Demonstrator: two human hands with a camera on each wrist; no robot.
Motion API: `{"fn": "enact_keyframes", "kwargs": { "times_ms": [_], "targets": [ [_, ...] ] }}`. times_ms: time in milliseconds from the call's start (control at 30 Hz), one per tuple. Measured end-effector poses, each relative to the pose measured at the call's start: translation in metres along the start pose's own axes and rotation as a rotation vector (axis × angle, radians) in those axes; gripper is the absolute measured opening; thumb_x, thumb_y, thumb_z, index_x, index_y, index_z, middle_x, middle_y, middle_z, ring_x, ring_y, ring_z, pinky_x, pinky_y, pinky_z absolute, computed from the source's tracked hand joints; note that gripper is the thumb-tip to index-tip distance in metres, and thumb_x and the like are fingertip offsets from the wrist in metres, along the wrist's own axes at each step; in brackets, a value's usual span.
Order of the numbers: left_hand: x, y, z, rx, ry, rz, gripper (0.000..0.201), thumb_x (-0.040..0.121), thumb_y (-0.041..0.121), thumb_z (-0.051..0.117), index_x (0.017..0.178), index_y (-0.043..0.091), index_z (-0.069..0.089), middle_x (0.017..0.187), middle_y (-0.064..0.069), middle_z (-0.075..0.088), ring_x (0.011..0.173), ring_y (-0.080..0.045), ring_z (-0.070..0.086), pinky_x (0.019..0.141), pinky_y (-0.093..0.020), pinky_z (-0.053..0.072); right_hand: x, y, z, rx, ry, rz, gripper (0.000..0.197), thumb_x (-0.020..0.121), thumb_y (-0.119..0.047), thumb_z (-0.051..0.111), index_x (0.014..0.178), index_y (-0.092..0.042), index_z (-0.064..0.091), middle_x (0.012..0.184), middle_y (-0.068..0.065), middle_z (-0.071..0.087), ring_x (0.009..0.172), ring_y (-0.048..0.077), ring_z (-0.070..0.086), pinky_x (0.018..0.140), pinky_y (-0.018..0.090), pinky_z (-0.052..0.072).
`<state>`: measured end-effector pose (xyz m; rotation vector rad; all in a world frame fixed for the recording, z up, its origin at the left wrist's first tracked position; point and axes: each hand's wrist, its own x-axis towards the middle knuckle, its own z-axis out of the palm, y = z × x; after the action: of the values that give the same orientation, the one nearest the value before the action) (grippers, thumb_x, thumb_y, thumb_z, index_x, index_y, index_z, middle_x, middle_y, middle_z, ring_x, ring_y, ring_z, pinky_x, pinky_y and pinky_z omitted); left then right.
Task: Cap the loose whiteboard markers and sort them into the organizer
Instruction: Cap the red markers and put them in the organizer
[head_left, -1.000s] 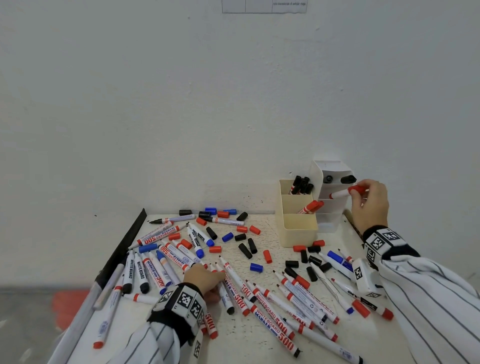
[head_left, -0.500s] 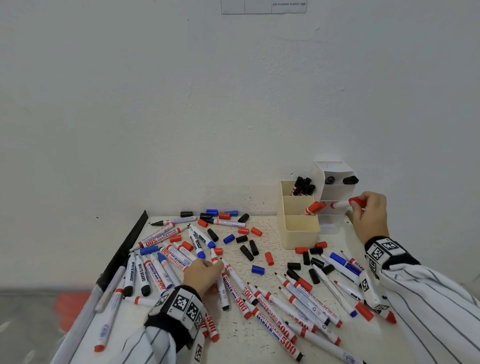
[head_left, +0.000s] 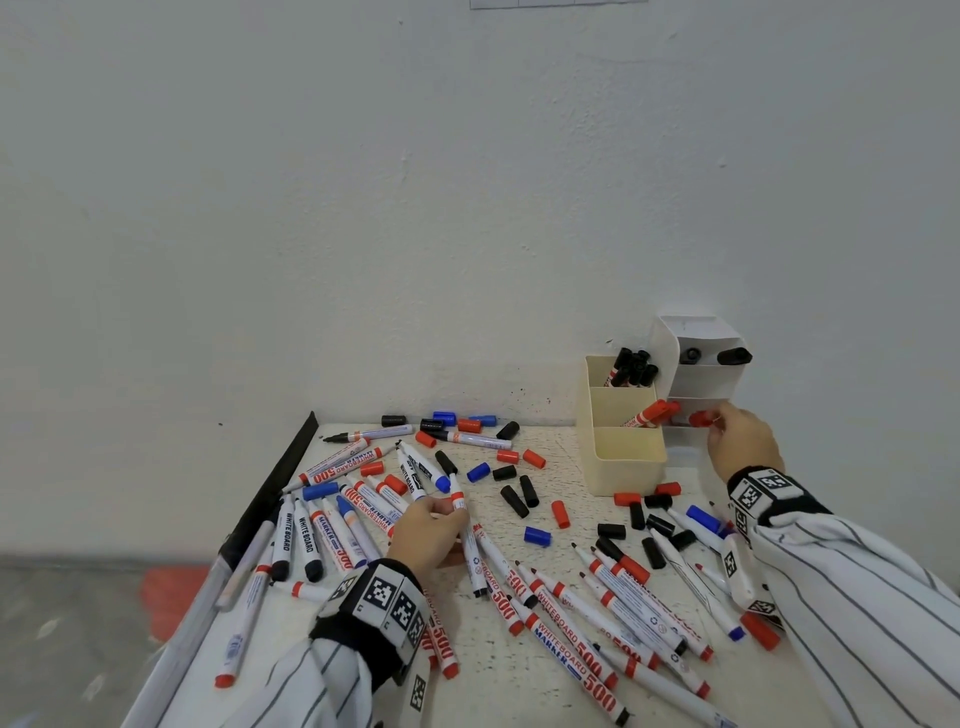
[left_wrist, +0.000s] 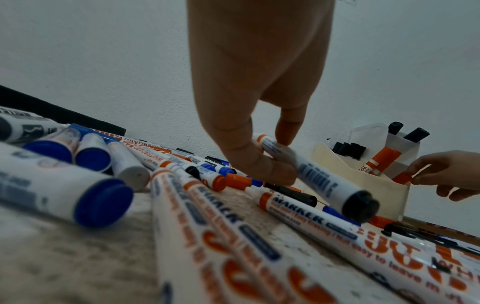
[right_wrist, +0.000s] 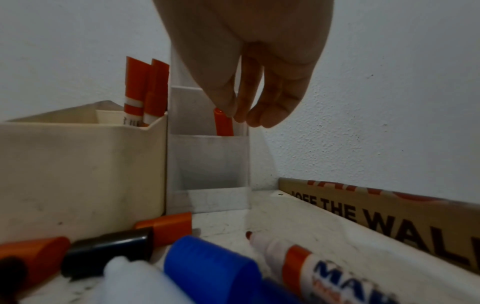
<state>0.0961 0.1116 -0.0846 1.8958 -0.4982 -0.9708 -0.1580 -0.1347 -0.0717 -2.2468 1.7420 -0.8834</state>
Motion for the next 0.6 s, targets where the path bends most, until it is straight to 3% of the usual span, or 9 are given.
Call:
{"fn": "enact_keyframes", "kwargs": {
  "times_ms": [200,333,400,467,500,600],
  "targets": [
    [-0.006,0.0,-0.004,0.026,0.004,0.035,0.011,0.092,0.021,0.052,0.098,0.013,0.055,0.094,-0.014,0.068,0.081,-0.025,0.069,0.076,-0.037,0.058,-0.011,-0.01,-0.007,0.07,0.019,0.022,0.02,0.087,0.0,0.048,0.104,0.006,0.056,0.098,0.027,0.053,0.09,0.038,0.053,0.073,0.033,0.038],
    [-0.016,0.002,-0.005,-0.032,-0.015,0.062,0.013,0.098,0.023,0.039,0.093,0.017,0.05,0.082,-0.009,0.059,0.058,-0.018,0.059,0.053,-0.027,0.053,-0.026,-0.028,-0.018,0.262,0.092,0.041,0.007,0.088,-0.005,0.051,0.089,-0.001,0.056,0.069,0.012,0.052,0.075,0.035,0.055,0.067,0.029,0.037],
    [-0.018,0.002,-0.006,-0.058,-0.001,0.068,0.016,0.099,0.022,0.036,0.098,0.013,0.049,0.079,-0.009,0.055,0.056,-0.018,0.055,0.049,-0.026,0.049,-0.039,-0.044,-0.024,0.332,0.068,-0.026,0.004,0.086,-0.004,0.053,0.086,-0.004,0.057,0.063,0.003,0.048,0.065,0.025,0.053,0.061,0.024,0.036],
    [-0.02,0.002,-0.007,-0.061,0.004,0.067,0.016,0.098,0.021,0.037,0.105,0.011,0.048,0.077,-0.009,0.055,0.055,-0.018,0.055,0.047,-0.025,0.048,-0.052,-0.062,-0.026,0.4,-0.059,-0.138,0.006,0.086,-0.002,0.054,0.085,-0.007,0.057,0.065,0.0,0.05,0.058,0.012,0.045,0.056,0.018,0.033],
    [-0.021,0.001,-0.009,-0.068,0.006,0.061,0.015,0.098,0.02,0.038,0.105,0.011,0.048,0.077,-0.009,0.056,0.054,-0.017,0.055,0.046,-0.025,0.049,-0.056,-0.07,-0.025,0.43,-0.161,-0.173,0.008,0.087,-0.003,0.054,0.084,-0.01,0.056,0.07,0.003,0.054,0.06,0.011,0.045,0.057,0.019,0.036],
    [-0.027,0.001,-0.015,-0.152,-0.008,0.031,0.014,0.096,0.017,0.044,0.105,0.007,0.048,0.074,-0.01,0.055,0.054,-0.02,0.056,0.052,-0.029,0.052,-0.063,-0.094,-0.013,0.354,-0.539,-0.227,0.013,0.09,-0.011,0.052,0.088,-0.021,0.06,0.09,0.009,0.061,0.077,0.017,0.054,0.075,0.035,0.049]
  ]
}}
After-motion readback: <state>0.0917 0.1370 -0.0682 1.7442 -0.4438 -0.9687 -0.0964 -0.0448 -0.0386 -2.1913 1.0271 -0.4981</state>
